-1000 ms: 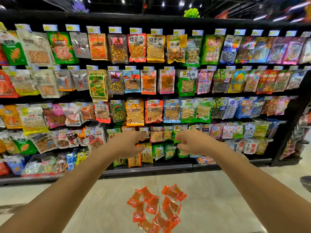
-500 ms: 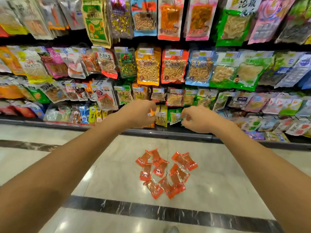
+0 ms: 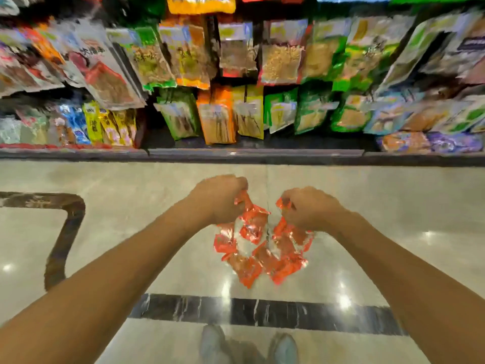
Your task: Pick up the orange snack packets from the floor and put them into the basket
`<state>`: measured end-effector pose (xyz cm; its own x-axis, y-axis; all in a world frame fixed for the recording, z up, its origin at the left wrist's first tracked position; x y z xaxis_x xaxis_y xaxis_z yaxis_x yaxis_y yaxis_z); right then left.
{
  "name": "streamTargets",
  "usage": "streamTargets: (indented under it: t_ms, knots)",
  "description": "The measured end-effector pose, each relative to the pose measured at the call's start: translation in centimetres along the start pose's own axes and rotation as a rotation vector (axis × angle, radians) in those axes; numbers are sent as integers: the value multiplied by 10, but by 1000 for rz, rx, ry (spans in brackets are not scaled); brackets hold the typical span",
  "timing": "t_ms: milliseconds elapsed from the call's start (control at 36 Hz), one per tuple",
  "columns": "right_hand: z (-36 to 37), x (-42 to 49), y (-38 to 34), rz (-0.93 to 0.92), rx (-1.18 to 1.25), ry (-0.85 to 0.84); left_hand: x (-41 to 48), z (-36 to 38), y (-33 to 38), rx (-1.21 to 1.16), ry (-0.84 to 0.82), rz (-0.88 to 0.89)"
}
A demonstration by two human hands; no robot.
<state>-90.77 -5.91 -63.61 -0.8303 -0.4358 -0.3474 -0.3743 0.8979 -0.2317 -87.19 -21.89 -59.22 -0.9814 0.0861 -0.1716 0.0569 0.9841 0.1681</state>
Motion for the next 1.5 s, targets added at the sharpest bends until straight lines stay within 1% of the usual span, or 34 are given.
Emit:
streamTargets:
  t_ms: [83,139,250,333,389,444,500,583,667,722,778,861,917,972,1028,1083,1167,1222,1333,1417,1500]
  knots:
    - [108,49,24,4,8,8,28,117,-25,16,-31,70]
    - [186,78,43,16,14,-30,42,197,-40,63,-42,124]
    - [329,125,77,50,40,-96,58,357,-67,154,-156,194]
    - [414,147,99,75,23,-128,64,463,-79,198,-244,275]
    - [460,157,109,88,-16,-158,66,520,-84,220,-290,324]
    - [497,165,118,107,-63,-161,68,565,-85,272,-292,399]
    - [524,169,124,139,-91,-141,68,597,-82,302,-269,457]
    - [553,170,127,170,-128,-118,62,631,-80,305,-250,492]
    - [561,169,127,195,-149,-38,53,636,-79,376,-99,531]
    - [562,169,127,199,-147,20,51,638,-81,394,-48,539]
    - [563,170,132,248,-123,37,54,640,-84,434,-60,538]
    - [567,170,144,350,-31,-6,61,639,-86,407,-156,512]
    - [567,169,151,404,105,-37,67,637,-89,321,-257,451]
    - [565,167,157,436,291,-57,70,630,-95,202,-342,349]
    - [558,166,162,450,431,-44,73,619,-103,81,-351,250]
    - [546,162,165,474,504,-41,77,607,-113,-52,-359,146]
    - [519,156,171,529,681,13,88,578,-125,-355,-351,-22]
    - [486,150,172,562,798,73,95,545,-126,-541,-306,-97]
    - [379,130,174,578,1001,192,109,446,-119,-727,-134,-239]
    - [269,101,167,552,1093,307,115,346,-96,-834,-36,-265]
    - [148,60,157,524,1151,394,112,224,-59,-947,42,-260]
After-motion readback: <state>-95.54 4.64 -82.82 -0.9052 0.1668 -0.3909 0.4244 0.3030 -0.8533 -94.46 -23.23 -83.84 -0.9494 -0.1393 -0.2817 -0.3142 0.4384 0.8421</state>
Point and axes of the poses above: each hand's wrist, its own x-axis towards the middle knuckle, its own z-axis out of the palm, y = z × x, the point moved 8 cm from there along x, towards the middle knuckle, and after that the axes turned 11 degrees about y, right-handed, at the moved point
